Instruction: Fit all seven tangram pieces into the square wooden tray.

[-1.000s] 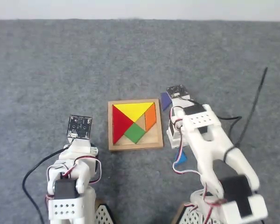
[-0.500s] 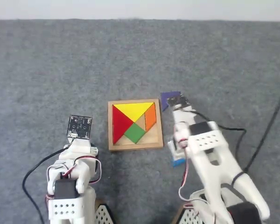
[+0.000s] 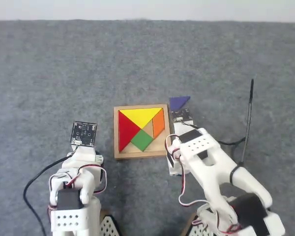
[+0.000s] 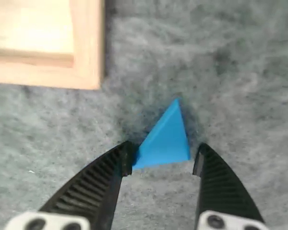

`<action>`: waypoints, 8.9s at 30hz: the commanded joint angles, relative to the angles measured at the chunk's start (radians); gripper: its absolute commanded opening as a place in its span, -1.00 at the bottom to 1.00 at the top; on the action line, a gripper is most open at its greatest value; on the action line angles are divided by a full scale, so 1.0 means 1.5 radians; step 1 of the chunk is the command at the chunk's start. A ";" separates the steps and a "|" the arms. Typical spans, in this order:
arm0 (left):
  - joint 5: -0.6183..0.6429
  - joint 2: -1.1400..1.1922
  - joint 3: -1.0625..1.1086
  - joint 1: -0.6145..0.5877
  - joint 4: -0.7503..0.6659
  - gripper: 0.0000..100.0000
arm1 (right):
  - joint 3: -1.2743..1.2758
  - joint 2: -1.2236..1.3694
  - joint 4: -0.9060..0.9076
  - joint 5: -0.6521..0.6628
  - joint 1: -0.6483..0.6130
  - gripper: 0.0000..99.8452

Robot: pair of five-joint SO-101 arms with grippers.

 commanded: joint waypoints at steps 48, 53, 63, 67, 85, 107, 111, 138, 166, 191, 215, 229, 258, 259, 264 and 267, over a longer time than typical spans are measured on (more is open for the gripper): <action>-0.001 -0.013 -0.008 0.001 0.002 -0.96 | -0.492 0.266 0.011 0.582 -0.206 -0.81; -0.001 -0.013 -0.008 0.001 0.002 -0.96 | -0.509 0.300 -0.018 0.619 -0.234 -0.81; -0.001 -0.013 -0.008 0.001 0.002 -0.96 | -0.567 0.381 -0.010 0.753 -0.230 -0.80; -0.001 -0.013 -0.008 0.001 0.002 -0.96 | -0.568 0.383 0.032 0.796 -0.234 -0.80; 0.000 -0.013 -0.008 0.001 0.002 -0.96 | -0.652 0.382 0.108 0.795 -0.185 -0.57; 0.000 -0.013 -0.008 0.001 0.002 -0.96 | -0.529 0.275 0.035 0.543 -0.122 -0.61; 0.000 -0.013 -0.008 0.001 0.002 -0.96 | -0.515 0.282 0.024 0.540 -0.127 -0.61; 0.000 -0.013 -0.008 0.001 0.002 -0.96 | -0.463 0.292 -0.030 0.497 -0.201 -0.61; 0.000 -0.013 -0.008 0.001 0.002 -0.96 | -0.862 0.471 0.054 0.019 0.117 -0.61; 0.000 -0.013 -0.008 0.001 0.002 -0.96 | -1.552 0.958 0.471 -0.241 0.142 -0.61; 0.000 -0.013 -0.008 0.001 0.002 -0.96 | -1.462 0.977 0.472 -0.209 0.150 -0.66; 0.000 -0.013 -0.008 0.001 0.002 -0.96 | -1.462 0.892 0.473 0.184 0.135 -0.99; 0.000 -0.013 -0.008 0.001 0.002 -0.96 | -0.574 0.284 0.323 1.019 -0.156 -0.99; 0.000 -0.013 -0.008 0.001 0.002 -0.96 | -0.568 0.286 0.312 1.028 -0.161 -0.99; 0.000 -0.013 -0.008 0.001 0.002 -0.96 | -0.586 0.311 0.290 1.088 -0.162 -0.99; 0.000 -0.013 -0.008 0.001 0.002 -0.96 | -0.619 0.340 0.290 1.110 -0.150 -0.99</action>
